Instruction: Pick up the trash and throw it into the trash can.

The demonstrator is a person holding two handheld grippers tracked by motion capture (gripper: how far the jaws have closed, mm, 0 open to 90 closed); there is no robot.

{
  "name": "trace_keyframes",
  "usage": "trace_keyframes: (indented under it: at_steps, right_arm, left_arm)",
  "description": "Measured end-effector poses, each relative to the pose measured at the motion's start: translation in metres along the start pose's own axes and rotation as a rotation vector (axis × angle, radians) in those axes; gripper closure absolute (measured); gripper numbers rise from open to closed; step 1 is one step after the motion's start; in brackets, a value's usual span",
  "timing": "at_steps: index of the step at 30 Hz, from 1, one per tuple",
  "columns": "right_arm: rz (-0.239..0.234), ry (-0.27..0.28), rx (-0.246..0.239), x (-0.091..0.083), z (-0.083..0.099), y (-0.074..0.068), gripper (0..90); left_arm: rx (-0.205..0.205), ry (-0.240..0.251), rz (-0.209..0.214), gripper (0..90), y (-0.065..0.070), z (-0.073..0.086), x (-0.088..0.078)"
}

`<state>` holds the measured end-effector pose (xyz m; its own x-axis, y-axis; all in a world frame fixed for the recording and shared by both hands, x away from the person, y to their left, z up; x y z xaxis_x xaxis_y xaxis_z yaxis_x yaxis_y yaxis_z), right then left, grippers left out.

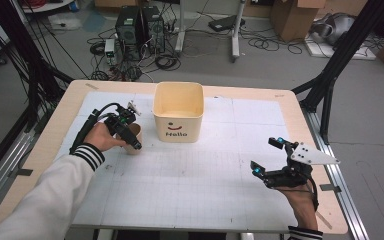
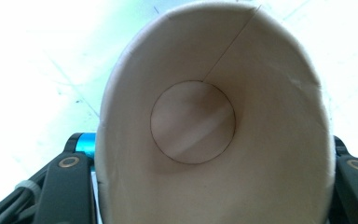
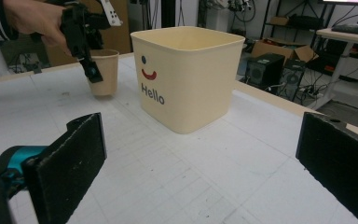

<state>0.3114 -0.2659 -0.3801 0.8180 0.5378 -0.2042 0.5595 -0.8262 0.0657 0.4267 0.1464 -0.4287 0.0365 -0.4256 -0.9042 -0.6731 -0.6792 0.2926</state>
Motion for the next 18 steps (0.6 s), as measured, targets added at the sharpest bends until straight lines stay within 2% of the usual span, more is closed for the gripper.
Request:
trace_keyframes:
  at_steps: [5, 7, 13, 18]
  right_arm:
    - [-0.002, 0.005, -0.002, 0.0, -0.001, 0.0, 0.3]
    - [-0.003, 0.006, -0.005, 0.0, -0.001, 0.0, 0.3]
    - [-0.003, 0.013, -0.003, 0.0, -0.003, -0.001, 0.4]
    - [-0.006, 0.014, -0.006, -0.001, -0.003, -0.001, 0.4]
  left_arm:
    - [0.011, -0.001, -0.011, 34.1, 0.004, -0.004, -0.011]
    - [0.012, 0.017, -0.011, 34.0, 0.006, -0.007, -0.018]
    - [0.016, 0.028, -0.013, 34.0, 0.009, -0.008, -0.029]
    - [0.038, 0.043, -0.014, 34.1, 0.015, -0.013, -0.043]
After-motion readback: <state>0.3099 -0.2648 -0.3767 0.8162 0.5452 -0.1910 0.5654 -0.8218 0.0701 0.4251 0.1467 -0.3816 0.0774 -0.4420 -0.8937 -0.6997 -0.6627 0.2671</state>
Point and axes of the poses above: each handheld gripper's, and its own axes: x roughly forward along the jaws, z roughly out of its underside, y roughly to its right, the point moved 7 cm from there along x, roughly forward along the jaws, and after that the axes turned 14 degrees about z, right-handed, at the moved point
